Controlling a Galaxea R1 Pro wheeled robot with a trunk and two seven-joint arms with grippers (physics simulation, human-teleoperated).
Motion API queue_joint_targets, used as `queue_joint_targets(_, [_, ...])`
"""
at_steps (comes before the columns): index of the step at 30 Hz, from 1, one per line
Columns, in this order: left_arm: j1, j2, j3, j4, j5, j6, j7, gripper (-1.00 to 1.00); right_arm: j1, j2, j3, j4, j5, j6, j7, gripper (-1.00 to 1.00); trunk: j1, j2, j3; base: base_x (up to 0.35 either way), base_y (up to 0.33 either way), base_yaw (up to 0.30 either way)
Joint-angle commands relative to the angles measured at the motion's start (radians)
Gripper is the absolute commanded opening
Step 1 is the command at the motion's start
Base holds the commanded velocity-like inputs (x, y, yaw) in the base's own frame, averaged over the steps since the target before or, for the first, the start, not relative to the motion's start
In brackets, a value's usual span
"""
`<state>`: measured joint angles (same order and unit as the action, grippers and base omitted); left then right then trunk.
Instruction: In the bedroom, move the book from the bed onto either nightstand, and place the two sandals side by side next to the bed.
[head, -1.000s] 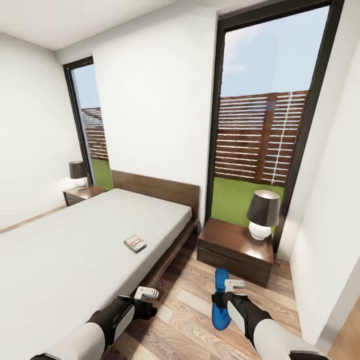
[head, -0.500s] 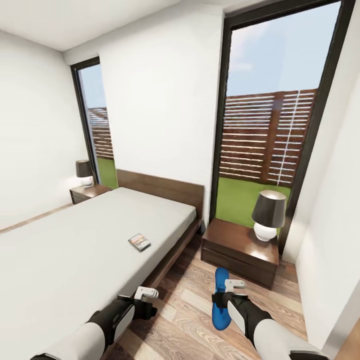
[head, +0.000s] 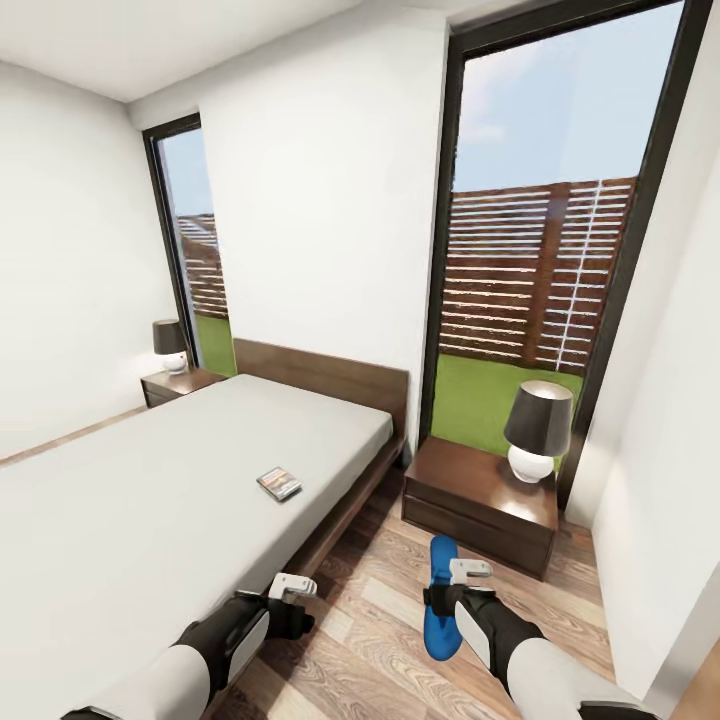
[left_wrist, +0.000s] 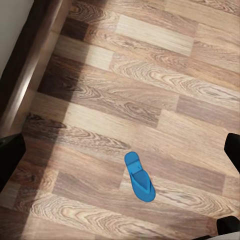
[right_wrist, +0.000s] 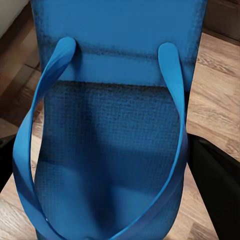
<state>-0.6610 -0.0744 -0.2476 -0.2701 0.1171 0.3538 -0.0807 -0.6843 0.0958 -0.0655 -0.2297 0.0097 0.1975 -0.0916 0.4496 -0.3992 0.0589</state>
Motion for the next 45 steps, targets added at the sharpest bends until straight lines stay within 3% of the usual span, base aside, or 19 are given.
queue_joint_targets(1, [0.0, 0.001, -0.007, -0.001, 0.01, 0.005, 0.001, 1.0, 0.0, 0.001, -0.007, -0.002, 0.0, 0.005, -0.002, -1.0, 0.0, -0.001, 0.0, 0.0, -0.006, 0.001])
queue_joint_targets(45, [0.0, 0.001, -0.007, -0.002, 0.01, 0.002, 0.001, 1.0, 0.0, 0.001, -0.007, -0.002, 0.0, 0.005, -0.002, -1.0, 0.0, -0.001, 0.0, 0.0, -0.026, 0.014])
